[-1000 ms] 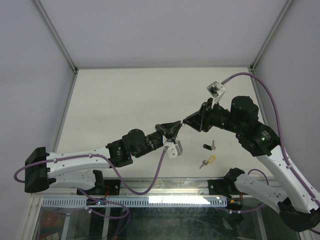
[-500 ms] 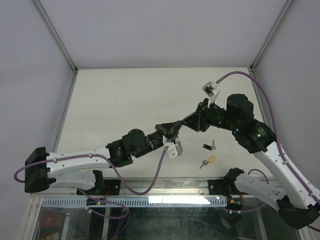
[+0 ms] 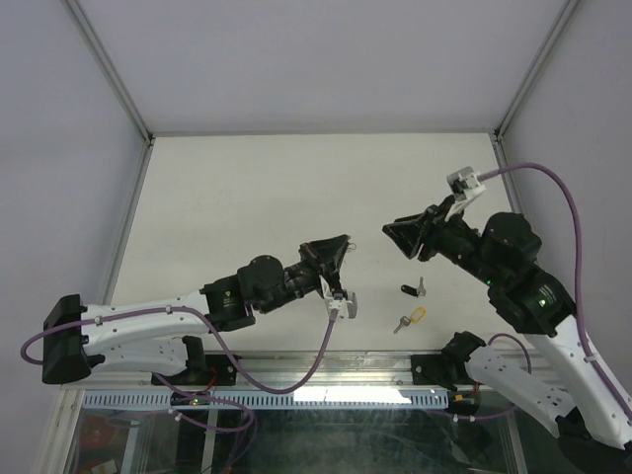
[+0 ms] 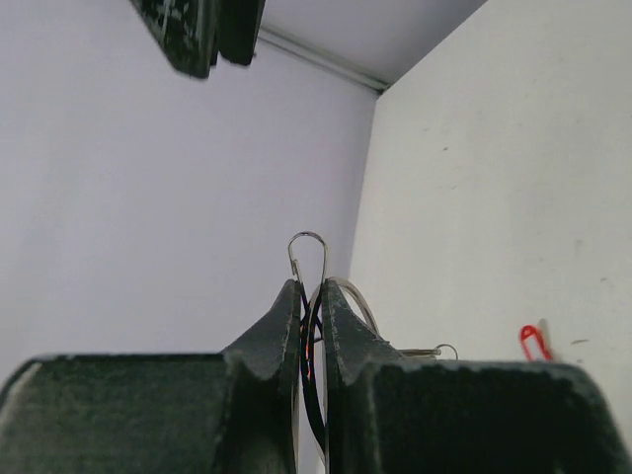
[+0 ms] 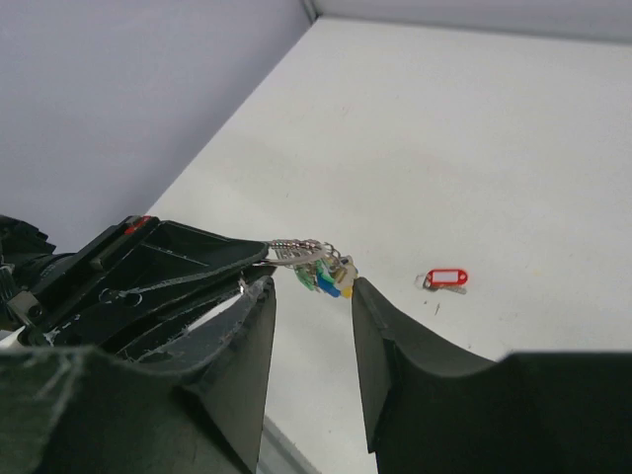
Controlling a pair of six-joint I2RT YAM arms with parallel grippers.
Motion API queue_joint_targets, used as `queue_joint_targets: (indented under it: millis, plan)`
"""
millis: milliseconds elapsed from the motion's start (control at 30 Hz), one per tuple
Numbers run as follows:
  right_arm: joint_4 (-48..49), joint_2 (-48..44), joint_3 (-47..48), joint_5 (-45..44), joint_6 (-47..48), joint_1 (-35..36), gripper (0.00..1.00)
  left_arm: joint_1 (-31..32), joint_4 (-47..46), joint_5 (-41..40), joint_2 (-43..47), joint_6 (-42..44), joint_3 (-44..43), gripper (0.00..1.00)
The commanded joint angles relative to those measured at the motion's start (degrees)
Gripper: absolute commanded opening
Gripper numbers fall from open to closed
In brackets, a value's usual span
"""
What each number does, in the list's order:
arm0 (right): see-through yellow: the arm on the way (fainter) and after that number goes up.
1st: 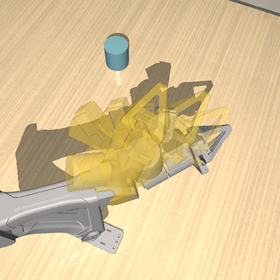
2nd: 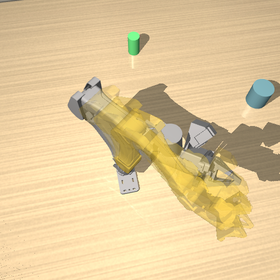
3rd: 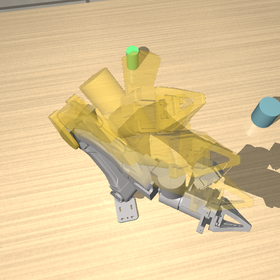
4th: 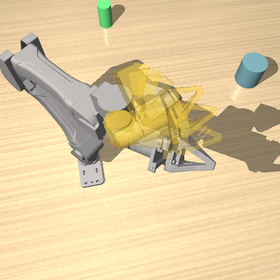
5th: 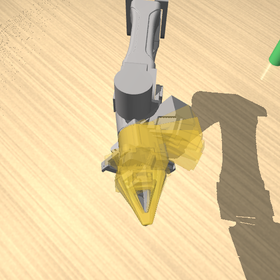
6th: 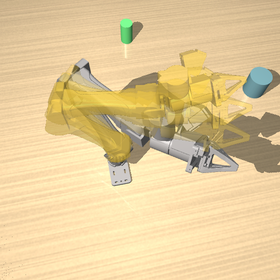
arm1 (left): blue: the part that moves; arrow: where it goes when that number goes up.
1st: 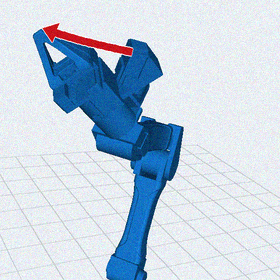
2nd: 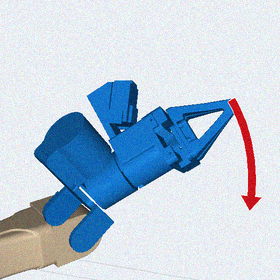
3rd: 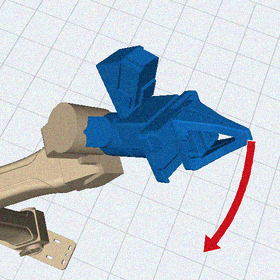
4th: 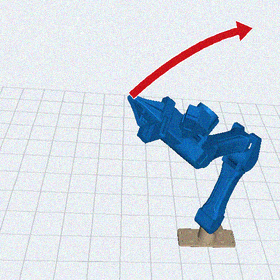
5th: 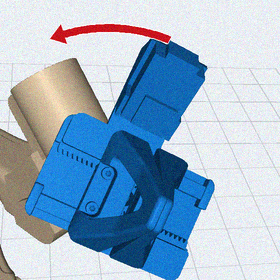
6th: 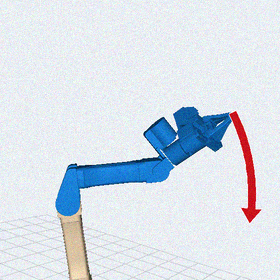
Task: Put the keys on the keyring
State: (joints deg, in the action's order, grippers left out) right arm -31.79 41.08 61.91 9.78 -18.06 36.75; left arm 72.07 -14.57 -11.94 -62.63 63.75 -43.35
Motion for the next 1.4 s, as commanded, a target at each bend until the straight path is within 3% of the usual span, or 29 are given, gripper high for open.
queue_joint_targets:
  millis: [0, 267, 767, 867, 1067, 1167, 1367]
  plan:
    - [10.2, -4.9, -3.7, -8.2, 1.6, 0.2, 0.4, 0.6, -2.4, -4.6, 4.2, 13.7, 0.4, 0.0]
    - [18.3, -7.8, -11.7, -5.4, 5.4, 0.2, 0.4, 0.7, -8.4, -13.2, 4.8, 27.0, 5.8, 0.0]
    - [12.4, 2.2, -8.9, 1.0, 12.3, 0.2, 0.36, -0.2, -18.8, -21.4, 0.8, 39.0, 11.2, 0.0]
    - [13.6, 4.2, -8.6, 5.8, 12.3, 0.2, 0.35, -0.4, -16.3, -20.9, 1.3, 34.0, 9.5, 0.0]
    - [18.7, 5.0, -7.9, 15.8, 12.7, 0.2, 0.46, -0.4, 0.0, -14.9, 3.4, 10.4, -0.8, 0.0]
    - [19.1, 6.5, -6.0, 20.5, 10.6, 0.2, 0.48, -0.4, 1.7, -12.6, 4.1, 2.1, -2.3, 0.0]
    - [12.1, 9.4, 1.7, 17.1, 5.2, 0.2, 0.48, -0.4, 1.9, -8.6, 5.0, -8.5, -3.2, 0.0]
